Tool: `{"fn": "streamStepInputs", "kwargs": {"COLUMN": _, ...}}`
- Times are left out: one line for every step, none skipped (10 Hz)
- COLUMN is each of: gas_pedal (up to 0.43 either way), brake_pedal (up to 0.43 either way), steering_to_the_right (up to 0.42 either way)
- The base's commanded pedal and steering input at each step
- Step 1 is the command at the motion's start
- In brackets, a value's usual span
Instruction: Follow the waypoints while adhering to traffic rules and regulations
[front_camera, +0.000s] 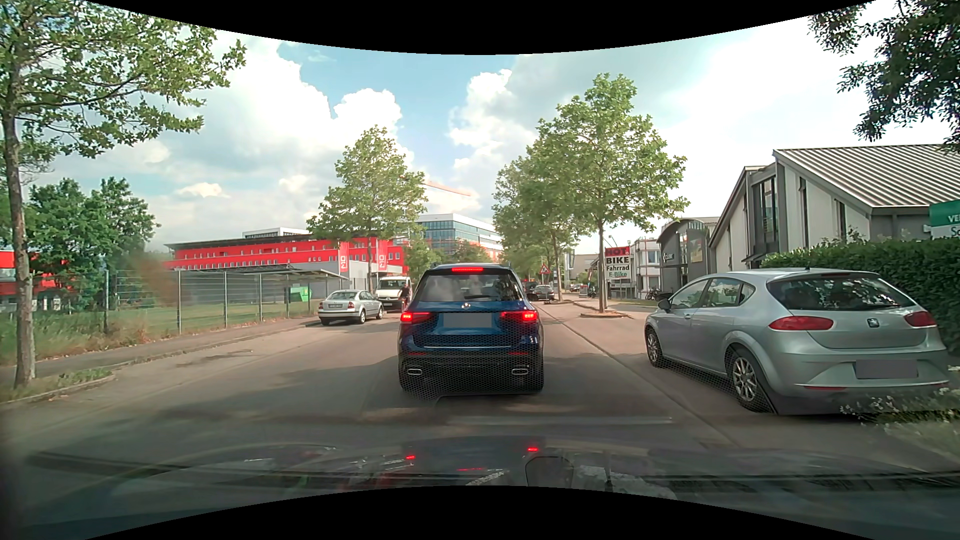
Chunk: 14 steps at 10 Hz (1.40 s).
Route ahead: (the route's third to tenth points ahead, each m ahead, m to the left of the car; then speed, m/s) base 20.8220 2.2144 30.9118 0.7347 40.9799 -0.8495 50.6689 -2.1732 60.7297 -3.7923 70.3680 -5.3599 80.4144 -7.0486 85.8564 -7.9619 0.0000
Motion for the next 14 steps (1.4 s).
{"fn": "streamStepInputs", "kwargs": {"gas_pedal": 0.000, "brake_pedal": 0.268, "steering_to_the_right": -0.005}}
{"fn": "streamStepInputs", "kwargs": {"gas_pedal": 0.000, "brake_pedal": 0.268, "steering_to_the_right": -0.004}}
{"fn": "streamStepInputs", "kwargs": {"gas_pedal": 0.000, "brake_pedal": 0.268, "steering_to_the_right": -0.005}}
{"fn": "streamStepInputs", "kwargs": {"gas_pedal": 0.000, "brake_pedal": 0.268, "steering_to_the_right": -0.005}}
{"fn": "streamStepInputs", "kwargs": {"gas_pedal": 0.000, "brake_pedal": 0.268, "steering_to_the_right": -0.005}}
{"fn": "streamStepInputs", "kwargs": {"gas_pedal": 0.000, "brake_pedal": 0.268, "steering_to_the_right": -0.005}}
{"fn": "streamStepInputs", "kwargs": {"gas_pedal": 0.000, "brake_pedal": 0.268, "steering_to_the_right": -0.005}}
{"fn": "streamStepInputs", "kwargs": {"gas_pedal": 0.000, "brake_pedal": 0.268, "steering_to_the_right": -0.005}}
{"fn": "streamStepInputs", "kwargs": {"gas_pedal": 0.000, "brake_pedal": 0.268, "steering_to_the_right": -0.005}}
{"fn": "streamStepInputs", "kwargs": {"gas_pedal": 0.000, "brake_pedal": 0.268, "steering_to_the_right": -0.005}}
{"fn": "streamStepInputs", "kwargs": {"gas_pedal": 0.000, "brake_pedal": 0.268, "steering_to_the_right": -0.004}}
{"fn": "streamStepInputs", "kwargs": {"gas_pedal": 0.000, "brake_pedal": 0.268, "steering_to_the_right": -0.004}}
{"fn": "streamStepInputs", "kwargs": {"gas_pedal": 0.000, "brake_pedal": 0.268, "steering_to_the_right": -0.005}}
{"fn": "streamStepInputs", "kwargs": {"gas_pedal": 0.000, "brake_pedal": 0.268, "steering_to_the_right": -0.004}}
